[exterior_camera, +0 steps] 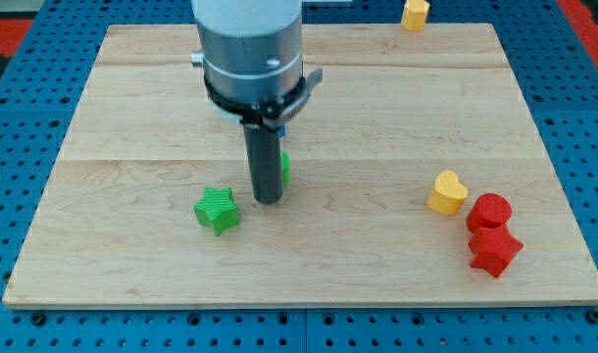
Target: Move green star to the left of green circle
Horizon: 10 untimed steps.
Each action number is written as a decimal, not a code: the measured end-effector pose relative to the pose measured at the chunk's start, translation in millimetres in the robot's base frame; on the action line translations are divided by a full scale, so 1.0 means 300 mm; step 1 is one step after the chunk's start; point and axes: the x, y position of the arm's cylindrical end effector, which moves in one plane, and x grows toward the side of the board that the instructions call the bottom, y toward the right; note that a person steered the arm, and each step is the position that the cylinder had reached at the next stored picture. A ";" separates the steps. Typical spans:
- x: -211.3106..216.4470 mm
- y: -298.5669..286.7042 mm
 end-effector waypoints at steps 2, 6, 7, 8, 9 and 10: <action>-0.024 -0.009; 0.263 -0.150; 0.165 -0.165; 0.076 -0.165; 0.019 -0.165; 0.066 -0.259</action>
